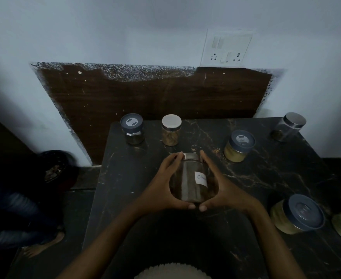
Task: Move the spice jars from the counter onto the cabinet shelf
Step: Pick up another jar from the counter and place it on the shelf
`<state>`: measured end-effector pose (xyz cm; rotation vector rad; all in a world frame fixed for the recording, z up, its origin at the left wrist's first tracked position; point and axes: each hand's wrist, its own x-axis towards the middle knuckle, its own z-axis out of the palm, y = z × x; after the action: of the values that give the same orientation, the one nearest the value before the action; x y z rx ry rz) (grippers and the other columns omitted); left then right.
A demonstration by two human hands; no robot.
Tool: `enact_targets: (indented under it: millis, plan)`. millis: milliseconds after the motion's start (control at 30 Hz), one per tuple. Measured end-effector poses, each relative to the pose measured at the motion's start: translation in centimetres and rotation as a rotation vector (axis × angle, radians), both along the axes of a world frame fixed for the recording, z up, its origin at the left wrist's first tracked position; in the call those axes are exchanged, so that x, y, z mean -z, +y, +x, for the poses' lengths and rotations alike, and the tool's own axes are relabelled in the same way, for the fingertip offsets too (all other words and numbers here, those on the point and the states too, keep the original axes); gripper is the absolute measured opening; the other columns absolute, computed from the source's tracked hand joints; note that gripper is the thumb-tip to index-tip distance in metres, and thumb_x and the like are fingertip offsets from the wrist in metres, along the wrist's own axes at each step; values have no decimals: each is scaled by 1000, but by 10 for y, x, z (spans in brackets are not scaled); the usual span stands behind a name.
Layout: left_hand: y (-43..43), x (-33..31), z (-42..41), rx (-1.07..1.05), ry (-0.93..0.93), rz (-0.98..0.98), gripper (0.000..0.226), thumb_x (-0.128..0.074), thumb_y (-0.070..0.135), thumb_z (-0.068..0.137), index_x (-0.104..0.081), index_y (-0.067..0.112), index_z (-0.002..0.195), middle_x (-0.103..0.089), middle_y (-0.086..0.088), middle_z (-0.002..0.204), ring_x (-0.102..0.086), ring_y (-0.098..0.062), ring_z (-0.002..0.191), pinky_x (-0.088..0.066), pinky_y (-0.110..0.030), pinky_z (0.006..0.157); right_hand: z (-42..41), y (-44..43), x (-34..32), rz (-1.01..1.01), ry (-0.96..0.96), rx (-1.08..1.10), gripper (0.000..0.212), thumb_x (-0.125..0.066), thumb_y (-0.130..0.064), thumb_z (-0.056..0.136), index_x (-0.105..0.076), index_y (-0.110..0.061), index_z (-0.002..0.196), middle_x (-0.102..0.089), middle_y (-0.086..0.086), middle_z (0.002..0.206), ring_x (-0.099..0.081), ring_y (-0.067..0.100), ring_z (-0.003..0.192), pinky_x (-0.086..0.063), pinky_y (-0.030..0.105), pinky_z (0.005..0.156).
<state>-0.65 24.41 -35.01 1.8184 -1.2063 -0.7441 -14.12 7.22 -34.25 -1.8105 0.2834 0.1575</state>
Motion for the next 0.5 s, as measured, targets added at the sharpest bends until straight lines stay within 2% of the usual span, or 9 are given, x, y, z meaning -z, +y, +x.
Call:
enact_targets:
  millis: [67, 100, 200, 267, 367, 433, 500]
  plan:
    - [0, -3, 0, -24, 28, -21, 119, -75, 59, 50, -1, 45, 142, 1, 30, 145, -16, 10, 128, -25, -5, 100, -1, -3, -2, 32, 2, 0, 126, -86, -25, 48, 0, -64, 132, -14, -24, 146, -27, 1, 132, -38, 21, 101]
    - [0, -4, -1, -32, 56, -24, 120, -75, 59, 49, -2, 44, 143, 1, 29, 146, -16, 10, 129, -26, -3, 98, -1, -4, -2, 36, 4, -2, 126, -86, -24, 49, 0, -64, 132, -13, -21, 149, -26, 3, 134, -37, 23, 103]
    - [0, -5, 0, -2, 123, -22, 120, -77, 56, 49, 3, 50, 140, 4, 29, 149, -10, 2, 137, -25, -17, 106, 0, -5, -1, 42, 3, -1, 124, -86, -21, 50, -5, -63, 134, -17, -16, 151, -27, 6, 137, -37, 29, 107]
    - [-1, -8, 3, 18, 97, -5, 122, -77, 56, 49, 11, 56, 134, 8, 28, 149, -6, -3, 140, -23, -28, 111, 2, -4, -1, 25, 1, 14, 124, -86, -23, 48, -8, -59, 137, -19, -21, 148, -27, 4, 135, -37, 29, 107]
    - [-2, -8, 7, 29, 2, 16, 124, -77, 58, 50, 11, 52, 137, 8, 22, 152, -5, -6, 141, -21, -30, 111, 5, -1, -1, -4, -5, 28, 126, -87, -26, 45, -7, -56, 138, -20, -26, 143, -27, 3, 134, -37, 26, 105]
    - [-2, -6, 8, 34, -20, 22, 120, -79, 55, 52, 3, 47, 140, 0, 22, 150, -12, -7, 139, -25, -22, 109, 7, 0, -2, -21, -9, 27, 128, -87, -29, 43, -6, -56, 139, -17, -19, 148, -25, 7, 136, -34, 32, 109]
    - [-1, -6, 10, 23, -28, 23, 113, -81, 48, 54, -3, 50, 136, -5, 27, 142, -15, -1, 133, -23, -6, 99, 7, -1, -3, -22, -7, 15, 129, -88, -31, 43, -4, -59, 137, -11, -17, 151, -22, 10, 138, -32, 37, 111]
